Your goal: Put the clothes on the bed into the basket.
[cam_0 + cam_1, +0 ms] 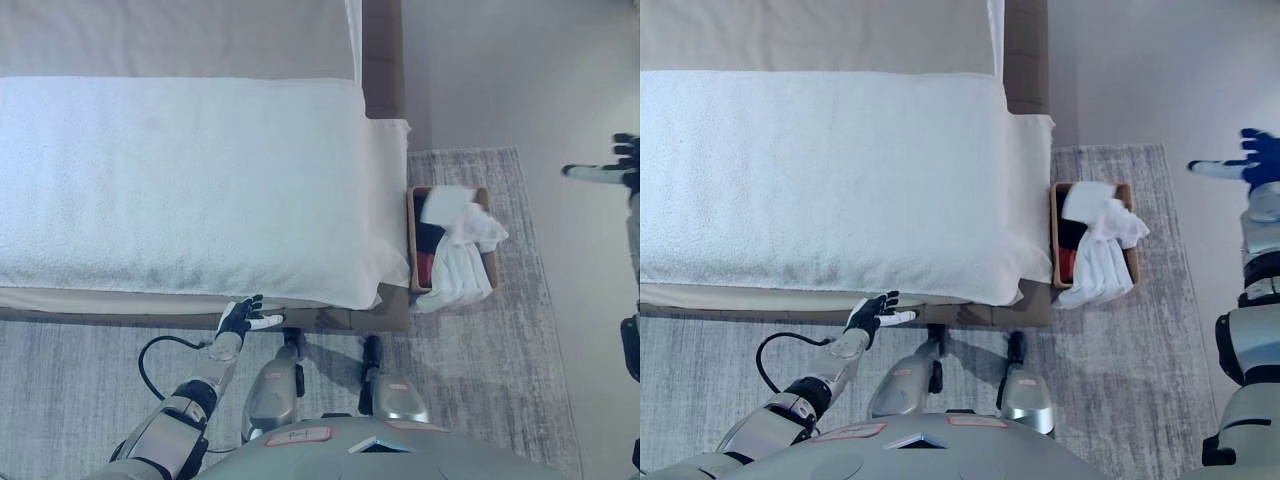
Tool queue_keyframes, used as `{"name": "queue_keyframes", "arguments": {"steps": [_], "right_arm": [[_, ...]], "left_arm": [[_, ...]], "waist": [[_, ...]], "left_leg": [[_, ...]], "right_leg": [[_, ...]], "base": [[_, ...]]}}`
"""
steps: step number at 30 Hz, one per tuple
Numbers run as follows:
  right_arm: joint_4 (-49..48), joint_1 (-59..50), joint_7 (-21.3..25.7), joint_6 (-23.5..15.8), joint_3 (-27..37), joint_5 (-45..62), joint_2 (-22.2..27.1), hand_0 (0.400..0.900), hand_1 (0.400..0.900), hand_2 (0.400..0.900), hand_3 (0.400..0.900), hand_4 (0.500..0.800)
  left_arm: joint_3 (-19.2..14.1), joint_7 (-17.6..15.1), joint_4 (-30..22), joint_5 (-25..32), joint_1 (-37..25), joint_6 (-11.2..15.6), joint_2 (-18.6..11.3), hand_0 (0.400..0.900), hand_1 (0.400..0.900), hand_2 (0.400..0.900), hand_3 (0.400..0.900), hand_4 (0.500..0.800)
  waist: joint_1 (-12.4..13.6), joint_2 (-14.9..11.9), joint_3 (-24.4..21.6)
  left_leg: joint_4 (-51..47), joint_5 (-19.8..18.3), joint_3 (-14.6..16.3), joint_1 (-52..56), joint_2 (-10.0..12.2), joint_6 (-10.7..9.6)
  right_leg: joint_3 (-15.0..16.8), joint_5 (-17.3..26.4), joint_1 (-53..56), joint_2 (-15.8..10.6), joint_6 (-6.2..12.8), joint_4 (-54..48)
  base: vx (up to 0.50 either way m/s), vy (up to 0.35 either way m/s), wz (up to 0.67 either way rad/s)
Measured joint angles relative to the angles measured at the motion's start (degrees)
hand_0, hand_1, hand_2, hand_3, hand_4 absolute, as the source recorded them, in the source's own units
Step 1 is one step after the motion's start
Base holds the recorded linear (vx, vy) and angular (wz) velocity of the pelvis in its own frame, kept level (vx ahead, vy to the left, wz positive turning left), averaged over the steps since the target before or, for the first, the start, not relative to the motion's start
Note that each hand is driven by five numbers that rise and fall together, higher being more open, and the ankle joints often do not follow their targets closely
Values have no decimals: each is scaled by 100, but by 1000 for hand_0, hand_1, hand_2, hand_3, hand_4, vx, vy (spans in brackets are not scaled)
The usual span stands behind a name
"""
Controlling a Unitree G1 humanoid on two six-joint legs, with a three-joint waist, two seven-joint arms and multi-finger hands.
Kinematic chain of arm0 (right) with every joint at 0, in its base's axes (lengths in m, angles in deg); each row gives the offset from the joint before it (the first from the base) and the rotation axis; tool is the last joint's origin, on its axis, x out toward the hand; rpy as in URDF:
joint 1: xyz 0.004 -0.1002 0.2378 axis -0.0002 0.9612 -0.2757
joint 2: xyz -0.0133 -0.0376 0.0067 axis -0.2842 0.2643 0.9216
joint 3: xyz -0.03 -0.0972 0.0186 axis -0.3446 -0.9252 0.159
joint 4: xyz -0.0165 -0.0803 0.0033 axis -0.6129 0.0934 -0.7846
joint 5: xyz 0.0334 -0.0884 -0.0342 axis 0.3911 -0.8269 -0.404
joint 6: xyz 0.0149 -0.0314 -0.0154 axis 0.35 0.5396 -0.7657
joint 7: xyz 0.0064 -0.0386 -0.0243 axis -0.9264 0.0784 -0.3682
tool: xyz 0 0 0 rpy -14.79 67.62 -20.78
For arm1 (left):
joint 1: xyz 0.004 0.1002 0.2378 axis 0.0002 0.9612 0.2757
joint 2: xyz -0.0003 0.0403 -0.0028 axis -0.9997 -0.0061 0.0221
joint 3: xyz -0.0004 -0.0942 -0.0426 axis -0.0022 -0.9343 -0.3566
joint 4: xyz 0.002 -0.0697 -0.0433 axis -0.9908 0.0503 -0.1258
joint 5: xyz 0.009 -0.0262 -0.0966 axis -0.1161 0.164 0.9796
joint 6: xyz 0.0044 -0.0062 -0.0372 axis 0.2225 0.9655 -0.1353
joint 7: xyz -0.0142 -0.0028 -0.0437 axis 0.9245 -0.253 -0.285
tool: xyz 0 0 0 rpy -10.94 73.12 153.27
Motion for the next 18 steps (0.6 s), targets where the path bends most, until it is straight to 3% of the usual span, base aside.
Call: {"name": "queue_keyframes", "arguments": {"steps": [3, 11, 18], "right_arm": [[44, 1, -245, 11, -160, -3, -176, 900, 900, 900, 900, 800], [257, 193, -355, 114, -109, -50, -749, 900, 900, 900, 900, 800], [-1398, 1540, 26, -44, 728, -28, -1393, 900, 900, 900, 900, 800]], "left_arm": [[-2, 15, 160, 0, -2, -10, -2, 900, 900, 900, 900, 800], [0, 68, 359, -1, 7, -39, -3, 900, 900, 900, 900, 800], [-141, 54, 235, 16, 101, -97, 1, 900, 900, 900, 900, 800]], "waist": [[0, -57, -59], [0, -227, -197], [0, -224, -241]], "left_leg": [[0, -5, 4, 0, 0, -6], [-1, -32, 23, 3, -5, -37], [-3, -59, 108, 58, 10, -49]], "right_leg": [[6, 0, -4, -4, 0, 0], [21, 0, -10, -14, -1, 0], [113, 0, -3, -11, -2, 0]], "base": [[-2, 2, -1], [0, 1, -1], [2, 1, -4]]}}
